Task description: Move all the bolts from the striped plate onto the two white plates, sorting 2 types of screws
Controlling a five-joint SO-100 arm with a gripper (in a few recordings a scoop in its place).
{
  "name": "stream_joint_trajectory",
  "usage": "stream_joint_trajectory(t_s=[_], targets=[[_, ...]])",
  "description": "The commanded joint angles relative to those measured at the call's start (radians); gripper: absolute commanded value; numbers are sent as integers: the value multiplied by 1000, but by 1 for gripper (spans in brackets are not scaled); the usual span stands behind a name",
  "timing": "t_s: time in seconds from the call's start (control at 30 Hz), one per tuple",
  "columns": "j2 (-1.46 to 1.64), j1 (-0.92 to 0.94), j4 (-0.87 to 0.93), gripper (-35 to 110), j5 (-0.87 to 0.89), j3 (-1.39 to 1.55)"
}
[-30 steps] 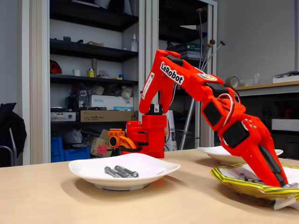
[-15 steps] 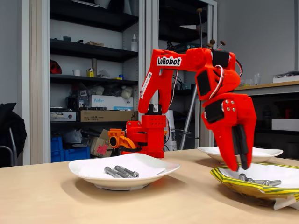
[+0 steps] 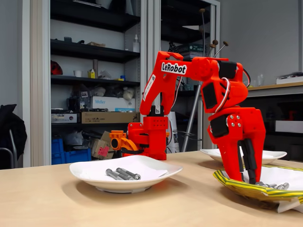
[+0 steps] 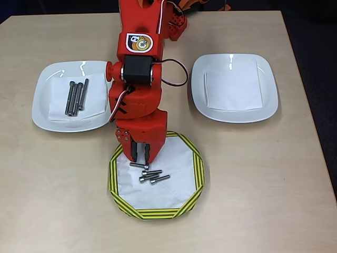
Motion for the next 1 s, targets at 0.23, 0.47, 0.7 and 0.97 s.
stream_joint_trajectory(t_s=[0.23,0.47,0.7,0.97], targets=[[35,-14,43,9,-94,-38],[52,-26,89,8,-606,-15],[120,15,120,16,-1009,63],[156,44,170,14,-1144,21]])
